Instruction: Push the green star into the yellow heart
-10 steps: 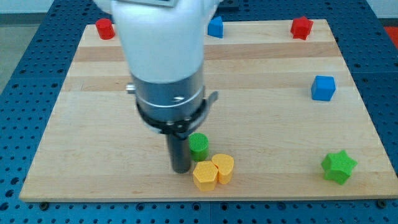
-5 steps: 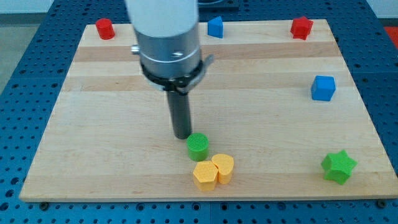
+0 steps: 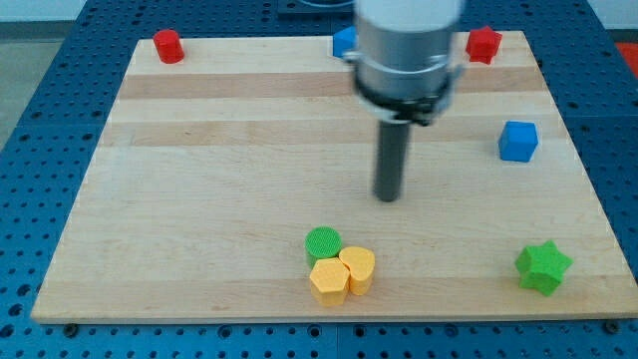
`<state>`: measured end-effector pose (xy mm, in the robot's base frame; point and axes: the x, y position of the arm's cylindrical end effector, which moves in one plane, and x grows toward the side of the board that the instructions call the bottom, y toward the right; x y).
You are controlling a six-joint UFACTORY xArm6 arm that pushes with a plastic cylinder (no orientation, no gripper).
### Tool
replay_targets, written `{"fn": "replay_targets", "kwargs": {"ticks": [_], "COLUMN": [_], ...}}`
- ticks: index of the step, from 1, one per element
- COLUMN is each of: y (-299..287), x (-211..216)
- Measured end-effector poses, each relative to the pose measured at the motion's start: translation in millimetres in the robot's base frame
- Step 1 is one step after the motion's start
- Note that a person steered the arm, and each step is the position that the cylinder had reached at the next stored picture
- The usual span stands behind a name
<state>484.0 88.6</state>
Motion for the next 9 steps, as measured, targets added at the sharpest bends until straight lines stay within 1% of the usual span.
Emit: {"fn": "replay_targets", "kwargs": {"ticks": [1, 2, 3, 4, 5, 6, 9], "y": [88.5, 173.2, 195.9, 198.8, 174.8, 144.8, 122.9], "x": [1.3, 18.4, 66.6, 96.0, 111.0, 114.4, 90.8]}}
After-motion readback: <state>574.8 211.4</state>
